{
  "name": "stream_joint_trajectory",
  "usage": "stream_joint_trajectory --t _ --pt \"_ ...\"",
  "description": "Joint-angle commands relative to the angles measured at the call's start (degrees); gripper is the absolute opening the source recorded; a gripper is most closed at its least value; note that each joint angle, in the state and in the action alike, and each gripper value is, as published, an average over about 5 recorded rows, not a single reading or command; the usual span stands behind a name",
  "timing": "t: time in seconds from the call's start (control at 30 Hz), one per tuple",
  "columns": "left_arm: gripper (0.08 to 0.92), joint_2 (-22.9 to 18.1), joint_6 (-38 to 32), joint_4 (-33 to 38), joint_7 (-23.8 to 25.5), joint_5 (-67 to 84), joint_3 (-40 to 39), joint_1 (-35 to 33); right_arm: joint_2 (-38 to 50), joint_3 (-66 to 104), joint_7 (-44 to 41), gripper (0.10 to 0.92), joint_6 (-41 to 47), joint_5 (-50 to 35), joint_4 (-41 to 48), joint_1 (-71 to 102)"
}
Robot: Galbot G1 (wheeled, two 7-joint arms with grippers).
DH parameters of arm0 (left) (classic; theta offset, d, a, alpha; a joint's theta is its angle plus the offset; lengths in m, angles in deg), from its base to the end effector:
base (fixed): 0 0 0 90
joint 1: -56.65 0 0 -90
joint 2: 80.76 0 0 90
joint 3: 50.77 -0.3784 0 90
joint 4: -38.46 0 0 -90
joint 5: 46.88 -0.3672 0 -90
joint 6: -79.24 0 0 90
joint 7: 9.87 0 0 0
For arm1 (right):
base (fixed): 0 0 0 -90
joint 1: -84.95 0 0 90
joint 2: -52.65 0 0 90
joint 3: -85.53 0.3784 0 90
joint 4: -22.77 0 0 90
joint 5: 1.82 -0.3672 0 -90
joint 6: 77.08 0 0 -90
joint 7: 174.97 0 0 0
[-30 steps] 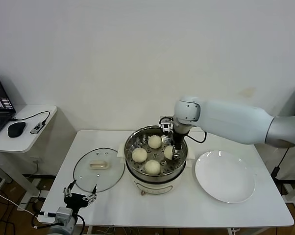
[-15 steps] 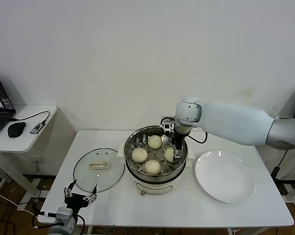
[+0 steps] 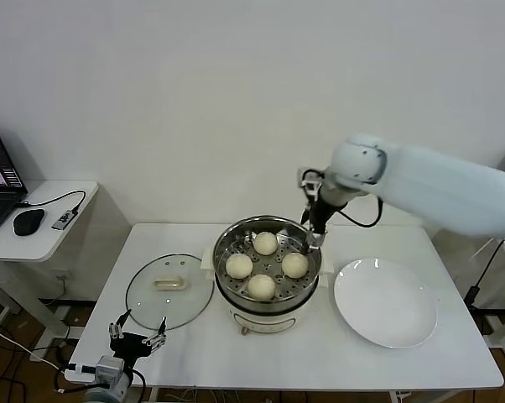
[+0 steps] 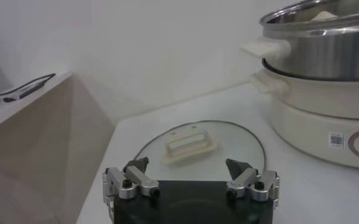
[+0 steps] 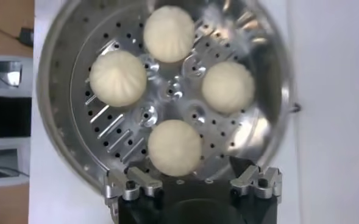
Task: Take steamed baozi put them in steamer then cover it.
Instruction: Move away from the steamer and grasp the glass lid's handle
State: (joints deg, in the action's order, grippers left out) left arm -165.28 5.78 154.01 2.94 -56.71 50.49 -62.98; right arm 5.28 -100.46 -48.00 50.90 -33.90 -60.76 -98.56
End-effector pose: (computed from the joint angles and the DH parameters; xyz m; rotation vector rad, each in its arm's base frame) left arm 0.1772 0.0854 -0.3456 -0.0626 -2.7219 -0.3951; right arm 0.5559 -0.0173 -0.0040 1.2547 -1.7112 1.1588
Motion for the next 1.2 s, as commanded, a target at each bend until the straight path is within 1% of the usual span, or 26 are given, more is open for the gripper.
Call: stream_joint_trajectory --t 0.03,0.13,0.2,0.3,0.4,0.53,0.7,0.93,1.03,1.2 --pt "0.823 0.0 -2.0 0.4 -3.2 2.8 -0.4 -0.3 19.1 28.7 21.9 0.823 -6.0 -5.4 -10.9 16.3" --pt "0.823 0.1 -3.4 1.1 -4.8 5.0 -1.1 -0.6 23.3 43.8 25.6 0.823 -8.4 -5.0 -14.3 31.3" --pt "0.823 0.2 -4.0 1.4 -5.8 5.5 -1.6 -0.6 25.3 56.2 27.8 0.823 -9.9 -4.6 -16.7 45.2" --pt "0.823 0.5 -5.0 1.7 -7.2 5.6 -2.2 -0.9 25.9 76.5 31.7 0.823 -12.7 -4.8 -19.9 66.3" --pt "0.823 0.9 -5.5 1.6 -8.0 5.7 -2.2 -0.9 23.3 95.0 35.0 0.823 -16.3 -5.0 -22.5 84.5" --pt "0.823 1.0 -5.4 1.2 -8.4 5.6 -1.9 -0.1 16.0 111.1 38.1 0.823 -21.0 -5.0 -24.5 99.5" --pt "0.823 1.0 -5.3 0.5 -8.4 5.2 -2.2 0.8 2.1 119.4 40.7 0.823 -26.1 -5.3 -26.2 108.6" --pt "0.823 1.0 -6.1 -0.7 -8.4 2.4 -2.5 2.4 -15.8 123.2 45.6 0.823 -36.3 -5.5 -27.0 115.7" --pt "0.823 1.1 -7.0 -1.5 -9.1 -2.0 -2.4 3.1 -21.1 123.7 46.8 0.823 -39.2 -5.5 -26.5 118.1" --pt "0.823 2.3 -10.1 -3.4 -9.3 -13.5 -2.5 5.0 -26.5 123.8 47.5 0.823 -39.6 -6.8 -28.0 123.1"
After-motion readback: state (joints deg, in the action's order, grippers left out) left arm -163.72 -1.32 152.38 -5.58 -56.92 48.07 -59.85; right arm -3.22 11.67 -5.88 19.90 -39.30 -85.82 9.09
